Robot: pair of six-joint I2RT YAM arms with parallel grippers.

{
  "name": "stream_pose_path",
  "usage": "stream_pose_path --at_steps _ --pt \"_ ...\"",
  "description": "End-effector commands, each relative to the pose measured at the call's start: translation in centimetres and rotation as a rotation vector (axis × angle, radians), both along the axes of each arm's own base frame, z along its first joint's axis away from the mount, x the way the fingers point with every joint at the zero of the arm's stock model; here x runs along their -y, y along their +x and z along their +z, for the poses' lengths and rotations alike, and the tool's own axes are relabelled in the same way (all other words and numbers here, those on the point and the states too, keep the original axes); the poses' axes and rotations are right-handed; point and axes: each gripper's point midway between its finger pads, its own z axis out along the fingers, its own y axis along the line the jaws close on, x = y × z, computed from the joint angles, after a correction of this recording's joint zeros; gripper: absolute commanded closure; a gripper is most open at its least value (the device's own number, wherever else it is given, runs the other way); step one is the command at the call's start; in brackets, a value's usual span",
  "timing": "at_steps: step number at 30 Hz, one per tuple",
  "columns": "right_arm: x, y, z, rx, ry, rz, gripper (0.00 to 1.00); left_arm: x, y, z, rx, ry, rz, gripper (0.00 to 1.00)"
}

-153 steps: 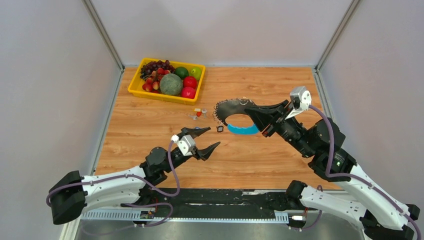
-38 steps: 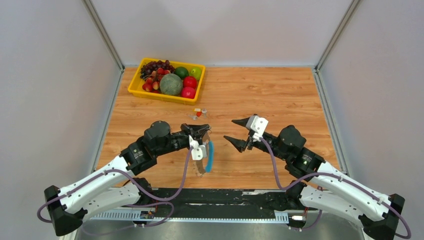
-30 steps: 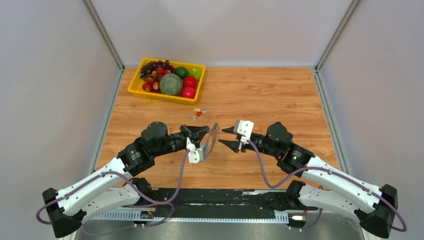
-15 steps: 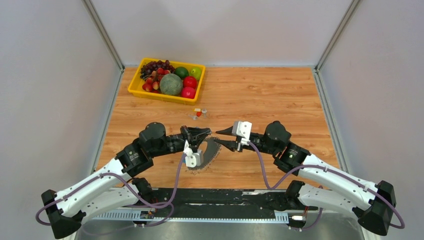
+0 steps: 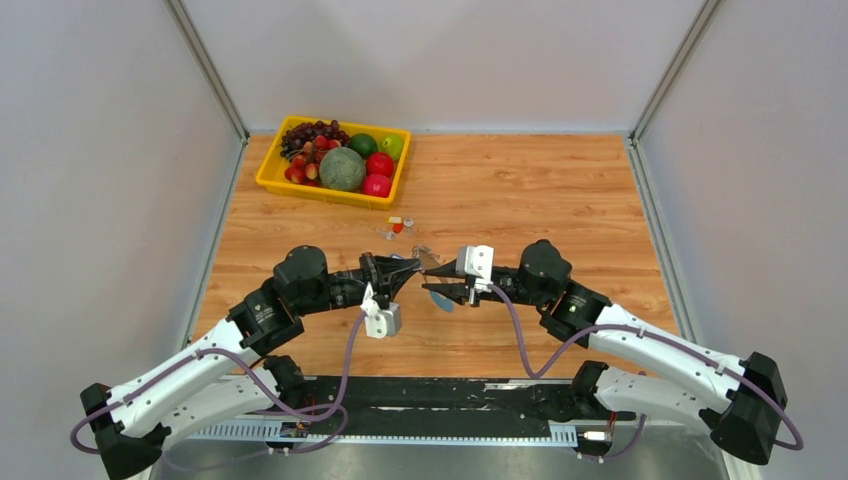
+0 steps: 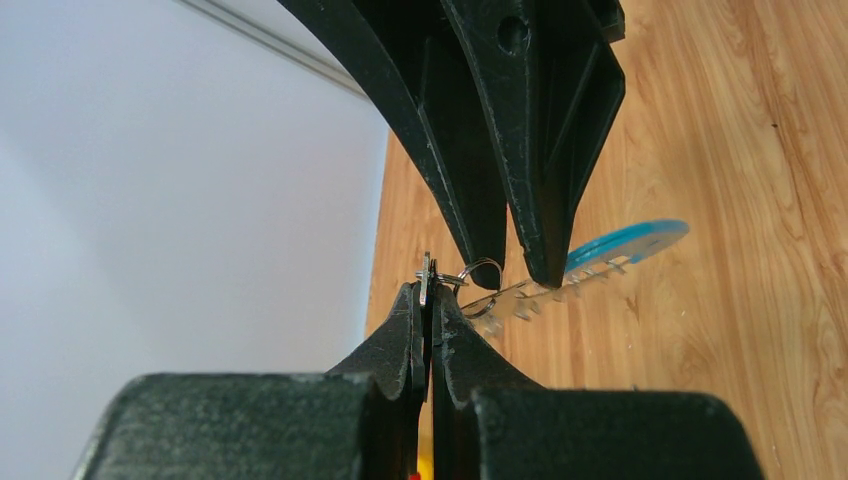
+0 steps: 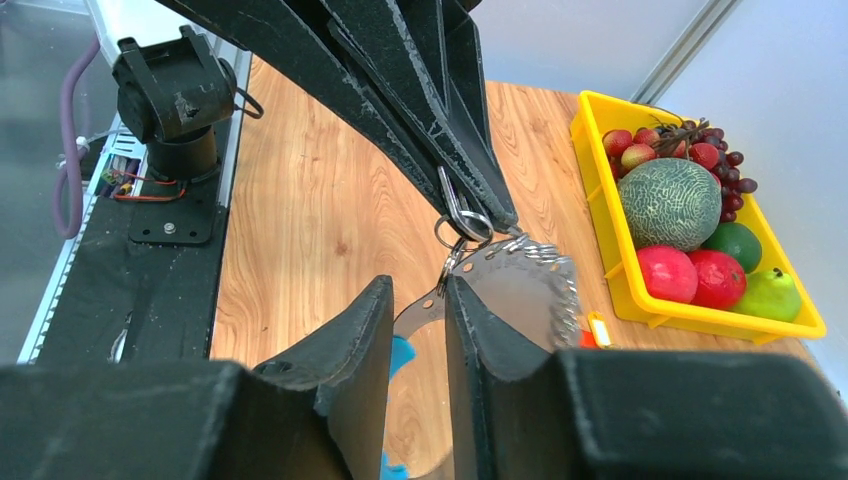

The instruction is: Remove the keys from the keyring

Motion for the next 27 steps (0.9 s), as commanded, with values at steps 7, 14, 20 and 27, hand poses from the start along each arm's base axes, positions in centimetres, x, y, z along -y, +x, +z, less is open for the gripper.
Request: stream_pose_path --at_steps 7,14,20,27 --pt "-0.7 -0.8 2.3 0.035 0.052 0.065 0.84 0.1 -0.7 2.1 0.063 -0.057 -0.044 1.0" --pt "-0.6 -1.3 2.6 0.028 0.062 0.088 1.0 0.2 -0.7 1.9 0.062 -0.055 -0.046 1.0" --pt "-1.2 -0.5 2.7 -0.041 0.048 0.052 1.0 0.4 -0.7 1.6 0.064 -0.047 -0.056 1.0" --pt "-1.4 -0.5 2.4 -0.042 0.022 0.065 0.58 0.3 -0.6 1.8 0.071 -0.051 -0.043 1.0"
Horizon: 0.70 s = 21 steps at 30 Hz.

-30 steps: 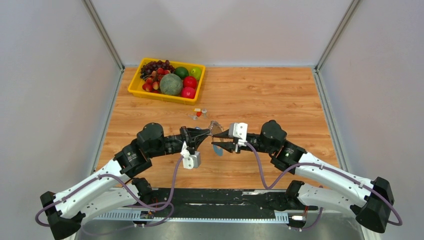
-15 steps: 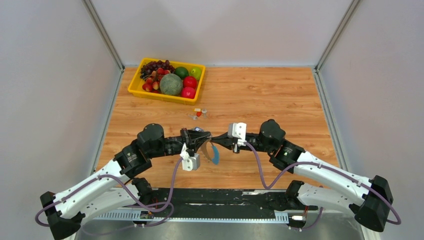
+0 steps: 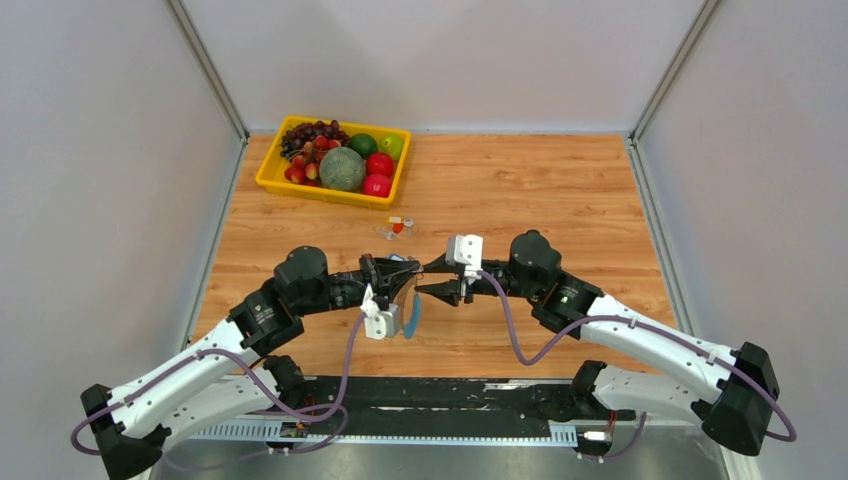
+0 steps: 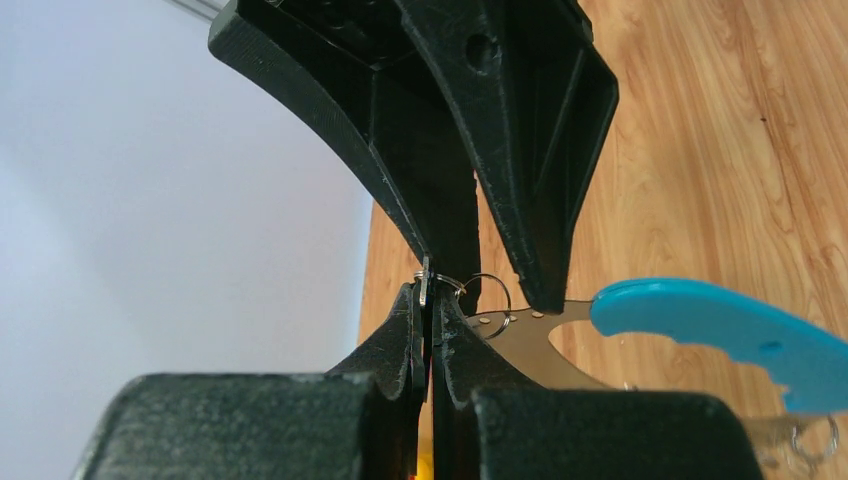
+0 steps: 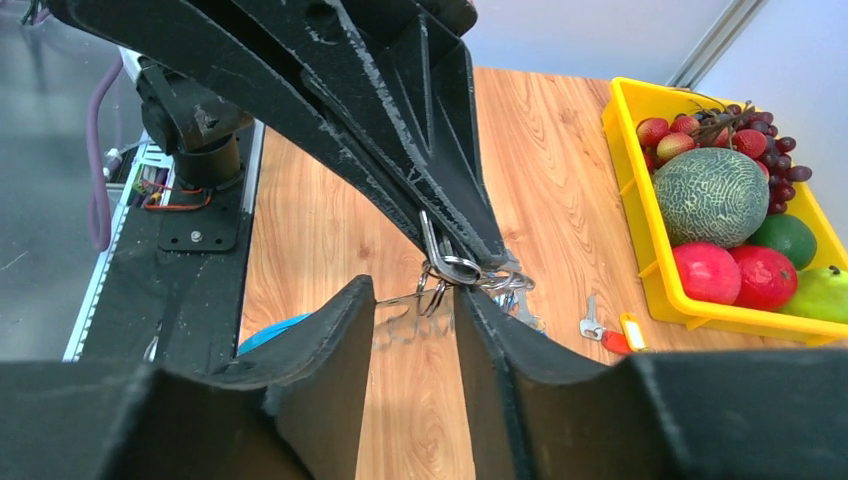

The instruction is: Remove the keys from the keyring

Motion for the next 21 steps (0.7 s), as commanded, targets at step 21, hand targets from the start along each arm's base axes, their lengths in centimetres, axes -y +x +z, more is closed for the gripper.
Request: stream_pose_path --at_steps 21 --pt "4.1 -0.1 4.1 0.137 0.117 -0.137 0.49 0.3 -1.9 1.4 0.17 0.054 -0.144 1.0"
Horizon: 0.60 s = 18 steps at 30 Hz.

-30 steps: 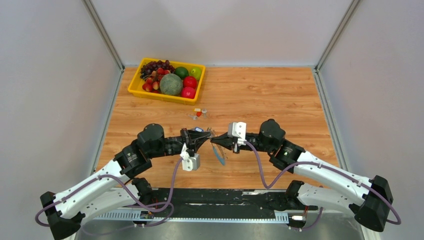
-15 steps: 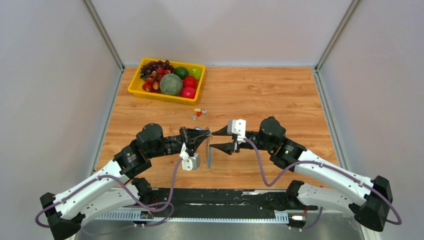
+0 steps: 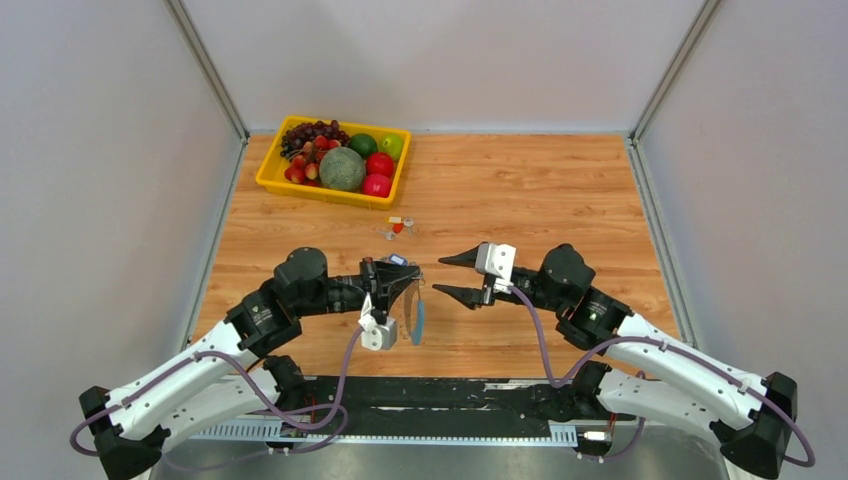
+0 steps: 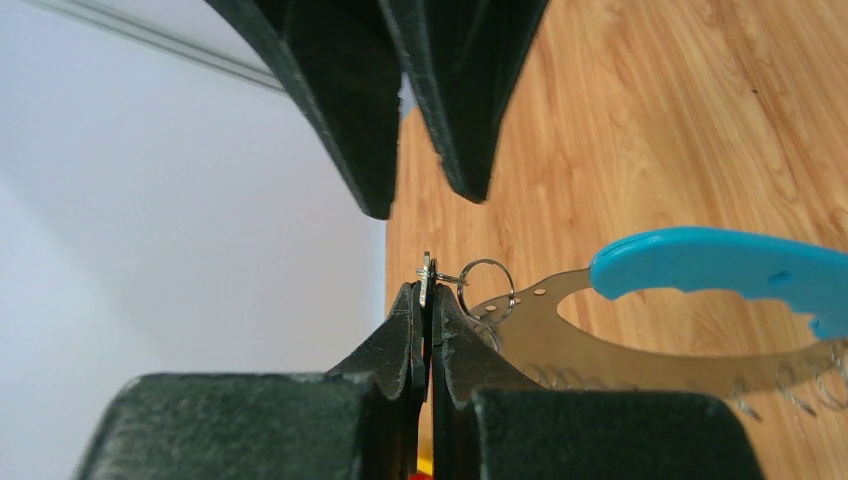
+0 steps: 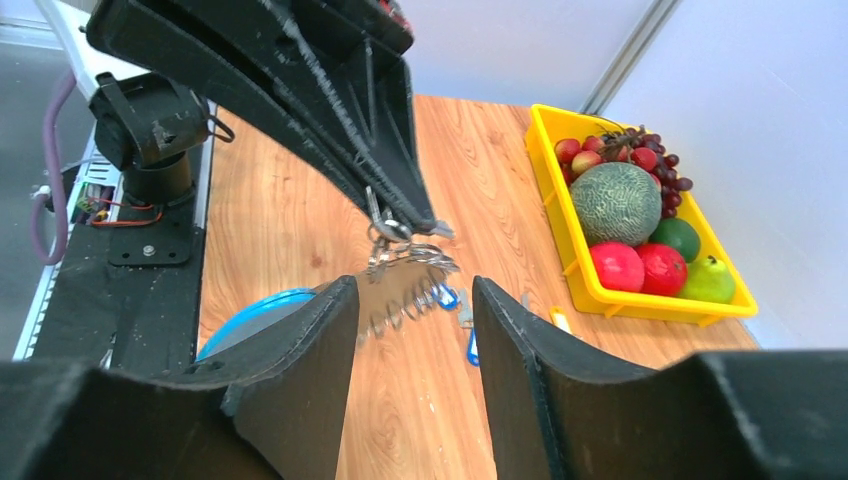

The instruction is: Remove the keys from the keyring

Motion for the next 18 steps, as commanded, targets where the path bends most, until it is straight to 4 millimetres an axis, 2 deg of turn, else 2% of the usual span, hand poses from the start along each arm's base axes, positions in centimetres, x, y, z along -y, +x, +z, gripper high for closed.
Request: stream_pose_path --at_steps 1,5,10,18 --pt "1.0 0.4 2.1 0.031 0.061 -0.059 0.48 0.3 -1.6 1.1 0.064 0.044 -0.104 1.0" --pt "1.5 0.9 2.9 0.027 0.084 -0.102 0.46 -0.1 -2.0 1.4 0.078 0.056 -0.117 1.0" --pt "2.0 2.6 3.2 0.004 0.102 -0.2 0.46 -0.8 -2.2 2.1 0.077 0.032 -0.094 1.0" --pt "2.5 2.2 5.1 -0.006 0.157 -0.201 0.43 -2.9 -1.9 3.3 -0.044 -0.113 0.045 1.0"
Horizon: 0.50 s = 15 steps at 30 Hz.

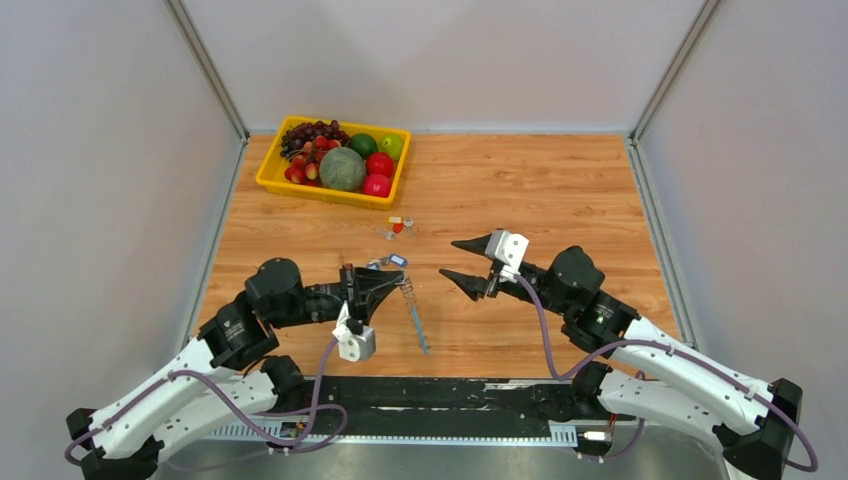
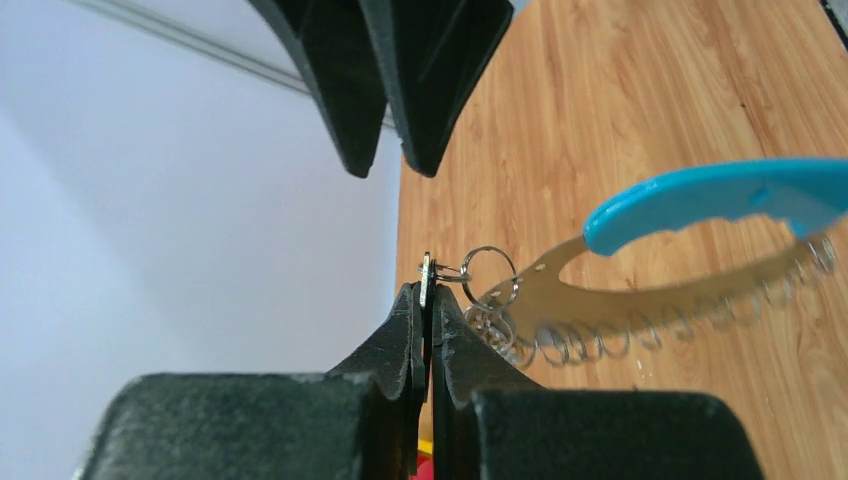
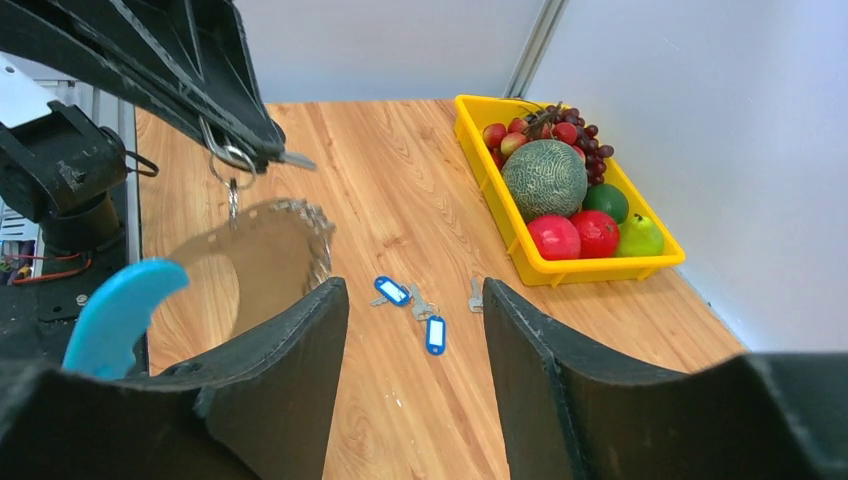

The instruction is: Remove the keys from the keyring

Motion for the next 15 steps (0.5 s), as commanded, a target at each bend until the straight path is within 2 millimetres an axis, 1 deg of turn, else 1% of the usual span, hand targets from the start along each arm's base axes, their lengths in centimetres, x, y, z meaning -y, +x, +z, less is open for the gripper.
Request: stream_pose_path --at_steps 1,6,9,12,13,14,15 --pt "0.6 -0.3 3.9 0.025 0.104 -0.011 0.42 -0.8 0.1 2.1 -0.086 -0.128 0.068 1.0" --pt "0.8 -0.2 4.5 0.011 0.124 -0.023 0.42 -1.6 1.0 1.8 -0.248 -0.164 0.177 1.0" --pt "0.8 -0.2 4.8 0.0 0.136 -0.029 0.42 -1.9 1.6 1.5 -0.382 -0.191 0.255 1.0" --pt "0.8 0.0 5.0 -0.008 0.144 -0.035 0.42 -2.4 3.0 1.5 -0.488 -0.222 0.373 1.0" --pt "0.8 0.0 5.1 -0.011 0.147 -0.04 0.42 -2.4 3.1 1.0 -0.543 -0.225 0.403 1.0" --pt "0.9 0.2 5.2 -0.015 0.151 -0.05 0.42 -2.5 3.7 1.1 -0.565 -0.229 0.443 1.0" --pt "0.9 0.3 5.2 -0.018 0.153 -0.054 0.42 -2.5 3.8 0.6 -0.62 -0.227 0.472 1.0"
